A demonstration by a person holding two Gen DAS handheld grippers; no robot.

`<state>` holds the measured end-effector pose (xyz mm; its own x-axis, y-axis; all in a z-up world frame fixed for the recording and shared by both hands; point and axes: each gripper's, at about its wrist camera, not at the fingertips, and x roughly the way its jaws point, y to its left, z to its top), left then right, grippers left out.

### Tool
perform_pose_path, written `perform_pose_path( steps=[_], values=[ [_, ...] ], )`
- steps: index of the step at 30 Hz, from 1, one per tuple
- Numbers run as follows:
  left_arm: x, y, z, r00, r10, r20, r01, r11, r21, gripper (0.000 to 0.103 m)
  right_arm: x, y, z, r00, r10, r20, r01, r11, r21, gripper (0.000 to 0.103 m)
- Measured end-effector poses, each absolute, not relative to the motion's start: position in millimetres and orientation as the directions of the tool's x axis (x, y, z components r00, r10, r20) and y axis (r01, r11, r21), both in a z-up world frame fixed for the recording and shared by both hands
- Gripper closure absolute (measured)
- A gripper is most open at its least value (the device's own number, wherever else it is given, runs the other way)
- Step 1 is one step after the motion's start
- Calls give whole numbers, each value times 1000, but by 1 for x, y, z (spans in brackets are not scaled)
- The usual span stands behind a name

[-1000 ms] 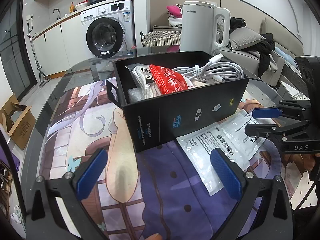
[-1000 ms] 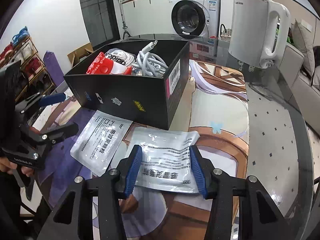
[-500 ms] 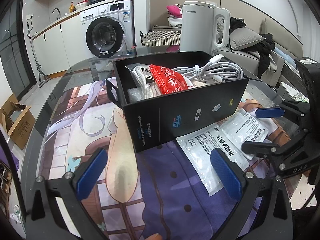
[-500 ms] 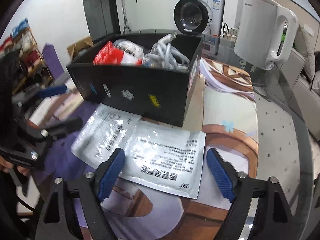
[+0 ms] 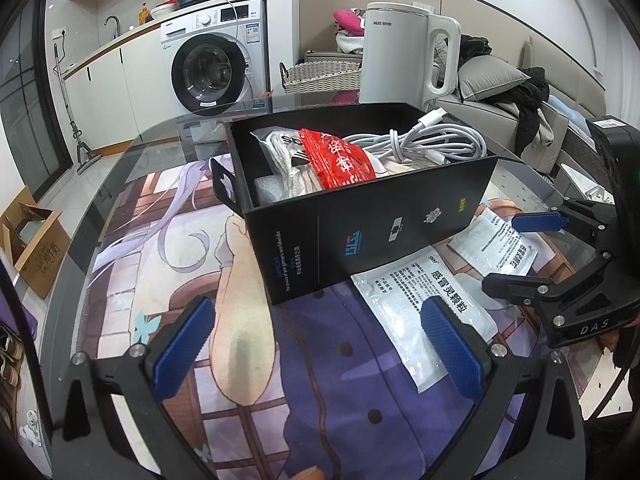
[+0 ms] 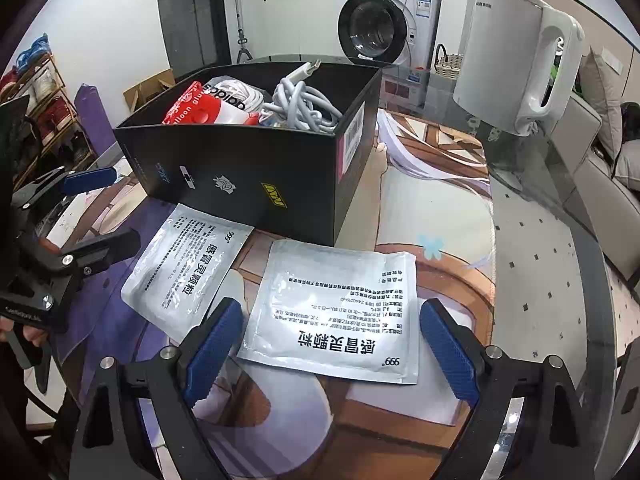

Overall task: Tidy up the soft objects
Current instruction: 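Grasp the white sachet with the right gripper and lift it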

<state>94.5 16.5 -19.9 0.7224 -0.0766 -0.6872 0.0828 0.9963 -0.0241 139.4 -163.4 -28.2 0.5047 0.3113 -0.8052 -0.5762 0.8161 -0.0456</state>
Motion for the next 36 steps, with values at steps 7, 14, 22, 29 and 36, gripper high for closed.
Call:
perform_pose_path(
  steps=[7,14,22,29,36],
  values=[
    [94,16,-19,722,-78,-687,83,996,-26,0,132,-158,-25,506,357,-785,-618,785,-42,42],
    [93,14,-19,709,-113,-696,100,993,-59,0,132,-164,-17,496,396,-773,-634,774,-10,64],
    [92,-4,-21,676,-164,-718,138,986,-95,0,123,-173,7,511,457,-728,-653,757,17,65],
    [99,-25,-24,638,-147,-756,125,988,-87,0,118,-181,26,542,480,-689,-650,760,17,65],
    [112,-43,-27,605,-120,-787,80,993,-90,0,118,-189,34,558,491,-668,-640,768,30,65]
  ],
)
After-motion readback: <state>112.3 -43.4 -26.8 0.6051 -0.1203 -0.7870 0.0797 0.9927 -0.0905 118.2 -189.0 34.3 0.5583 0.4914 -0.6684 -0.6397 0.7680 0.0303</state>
